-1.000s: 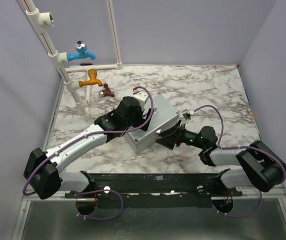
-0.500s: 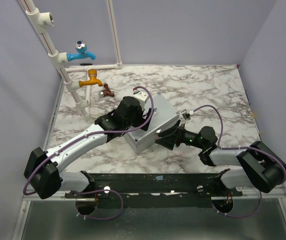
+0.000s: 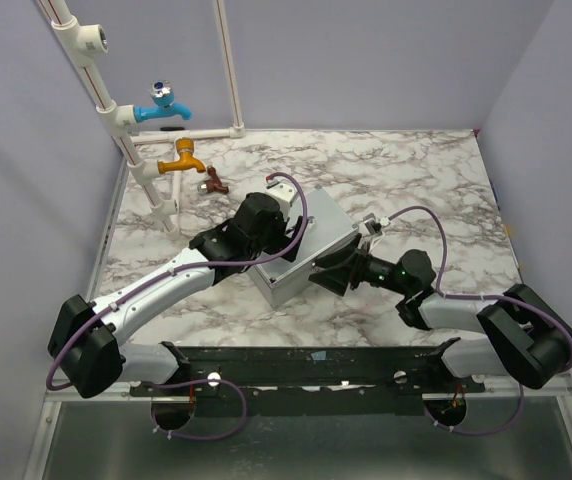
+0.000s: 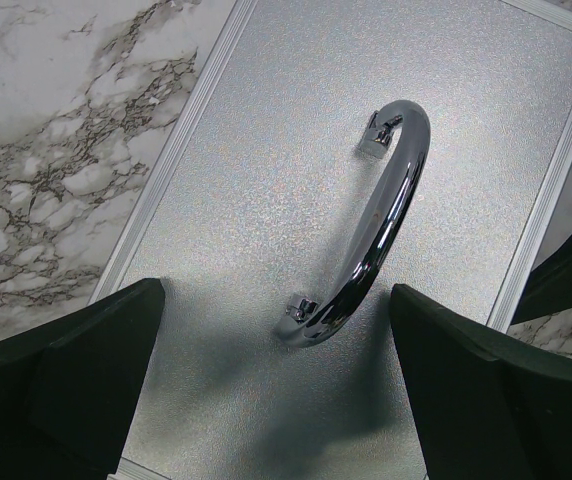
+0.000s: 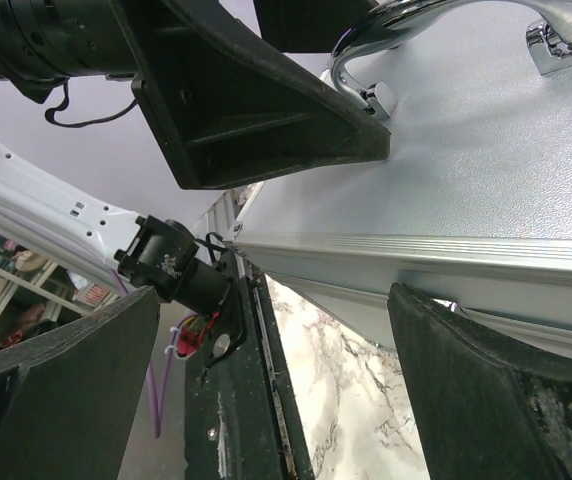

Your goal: Organize the medicine kit

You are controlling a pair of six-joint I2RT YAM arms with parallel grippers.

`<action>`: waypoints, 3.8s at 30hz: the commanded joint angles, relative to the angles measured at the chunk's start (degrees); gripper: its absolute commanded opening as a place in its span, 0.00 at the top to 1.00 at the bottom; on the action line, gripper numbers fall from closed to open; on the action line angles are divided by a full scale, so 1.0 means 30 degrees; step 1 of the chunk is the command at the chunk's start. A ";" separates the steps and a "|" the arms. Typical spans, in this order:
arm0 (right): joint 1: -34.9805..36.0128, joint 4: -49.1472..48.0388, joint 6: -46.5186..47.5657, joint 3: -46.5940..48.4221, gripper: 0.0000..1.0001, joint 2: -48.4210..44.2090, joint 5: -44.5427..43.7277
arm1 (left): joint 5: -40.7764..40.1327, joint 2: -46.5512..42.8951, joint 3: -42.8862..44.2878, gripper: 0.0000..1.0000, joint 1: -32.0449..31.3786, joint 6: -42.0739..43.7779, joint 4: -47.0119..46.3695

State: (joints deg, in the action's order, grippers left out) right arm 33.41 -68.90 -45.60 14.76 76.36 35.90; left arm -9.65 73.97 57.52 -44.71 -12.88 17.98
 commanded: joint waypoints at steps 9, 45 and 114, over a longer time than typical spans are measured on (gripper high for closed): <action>0.0114 0.1140 0.0725 0.0345 0.00 -0.1212 -0.0592 | 0.0463 0.0800 -0.0774 0.02 -0.0039 -0.0509 0.2097; 0.0311 0.7660 0.1786 0.0930 0.05 -0.3754 -0.1244 | -0.0153 0.0207 -0.1711 0.02 -0.0037 -0.1493 0.1333; 0.1014 0.6320 0.1341 -0.0615 0.12 -0.3020 -0.2687 | 0.0344 0.0299 -0.2238 0.02 -0.0039 -0.1650 0.0717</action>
State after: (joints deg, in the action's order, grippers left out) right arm 36.07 -47.05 -40.71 13.39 64.71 29.12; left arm -11.00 72.53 53.69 -44.71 -15.11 11.70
